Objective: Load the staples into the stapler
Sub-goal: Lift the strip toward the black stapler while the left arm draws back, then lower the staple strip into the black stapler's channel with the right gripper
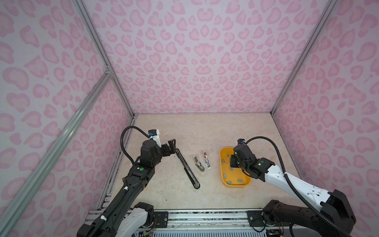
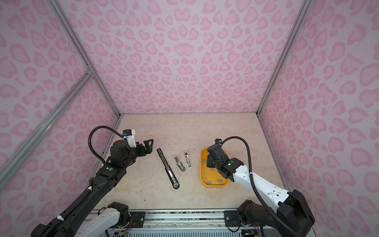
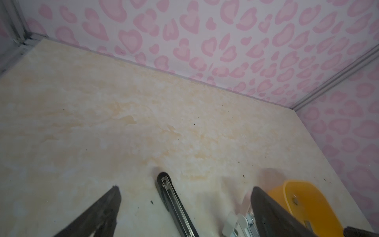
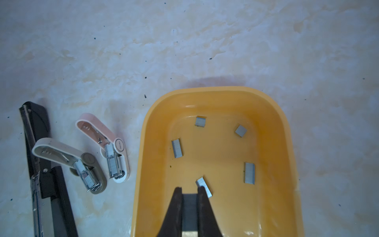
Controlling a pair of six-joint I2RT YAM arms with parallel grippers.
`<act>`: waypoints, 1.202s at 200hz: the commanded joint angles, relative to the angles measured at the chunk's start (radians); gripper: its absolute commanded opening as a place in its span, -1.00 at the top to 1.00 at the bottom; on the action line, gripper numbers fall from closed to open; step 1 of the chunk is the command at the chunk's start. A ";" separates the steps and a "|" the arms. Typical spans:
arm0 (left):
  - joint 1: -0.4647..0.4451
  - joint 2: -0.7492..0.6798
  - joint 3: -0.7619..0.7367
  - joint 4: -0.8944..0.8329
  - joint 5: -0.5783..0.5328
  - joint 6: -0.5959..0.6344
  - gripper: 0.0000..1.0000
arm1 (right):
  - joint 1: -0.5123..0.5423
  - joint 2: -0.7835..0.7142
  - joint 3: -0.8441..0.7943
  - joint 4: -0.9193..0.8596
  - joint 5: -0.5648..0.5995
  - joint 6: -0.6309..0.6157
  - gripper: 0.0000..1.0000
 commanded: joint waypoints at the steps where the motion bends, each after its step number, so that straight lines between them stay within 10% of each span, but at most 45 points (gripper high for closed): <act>1: -0.042 -0.111 -0.087 -0.107 0.081 -0.057 -0.95 | 0.036 -0.065 -0.021 0.017 -0.001 -0.064 0.90; 89: -0.052 -0.741 -0.311 -0.303 -0.221 -0.140 -0.95 | 0.246 0.005 0.068 0.054 -0.006 -0.217 0.89; 240: -0.051 -0.604 -0.372 -0.243 -0.173 -0.138 -0.95 | 0.558 0.525 0.310 0.158 -0.030 -0.205 0.91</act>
